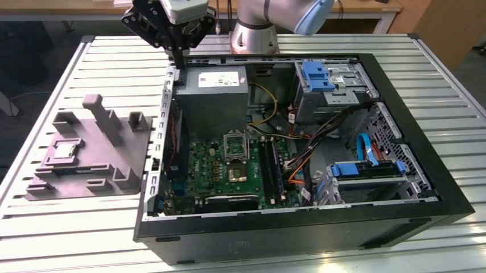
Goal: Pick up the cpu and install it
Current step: 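Reach for the cpu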
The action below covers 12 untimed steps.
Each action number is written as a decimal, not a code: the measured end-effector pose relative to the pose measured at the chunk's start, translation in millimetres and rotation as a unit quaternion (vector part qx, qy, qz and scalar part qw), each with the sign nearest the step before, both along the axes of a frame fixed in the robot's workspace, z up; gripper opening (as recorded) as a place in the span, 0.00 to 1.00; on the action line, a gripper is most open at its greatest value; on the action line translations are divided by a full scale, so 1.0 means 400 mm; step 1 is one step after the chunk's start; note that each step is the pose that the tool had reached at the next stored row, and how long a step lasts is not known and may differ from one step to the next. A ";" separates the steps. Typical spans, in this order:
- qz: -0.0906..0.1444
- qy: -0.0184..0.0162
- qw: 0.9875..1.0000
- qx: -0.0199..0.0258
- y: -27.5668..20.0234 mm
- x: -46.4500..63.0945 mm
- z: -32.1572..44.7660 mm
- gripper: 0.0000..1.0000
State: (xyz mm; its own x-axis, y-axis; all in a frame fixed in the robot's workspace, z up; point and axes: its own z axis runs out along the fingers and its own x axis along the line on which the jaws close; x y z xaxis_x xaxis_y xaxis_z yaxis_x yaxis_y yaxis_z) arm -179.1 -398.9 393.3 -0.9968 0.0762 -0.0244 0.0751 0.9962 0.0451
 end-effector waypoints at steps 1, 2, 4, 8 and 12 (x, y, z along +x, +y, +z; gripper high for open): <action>0.000 0.000 1.000 0.000 0.000 0.000 0.000 0.11; 0.000 0.000 1.000 0.000 0.000 -0.001 0.000 0.11; 0.000 0.000 1.000 0.000 0.000 -0.002 0.000 0.11; 0.000 0.000 1.000 0.000 0.000 -0.004 0.000 0.11; 0.000 0.000 1.000 0.000 0.000 -0.007 0.000 0.11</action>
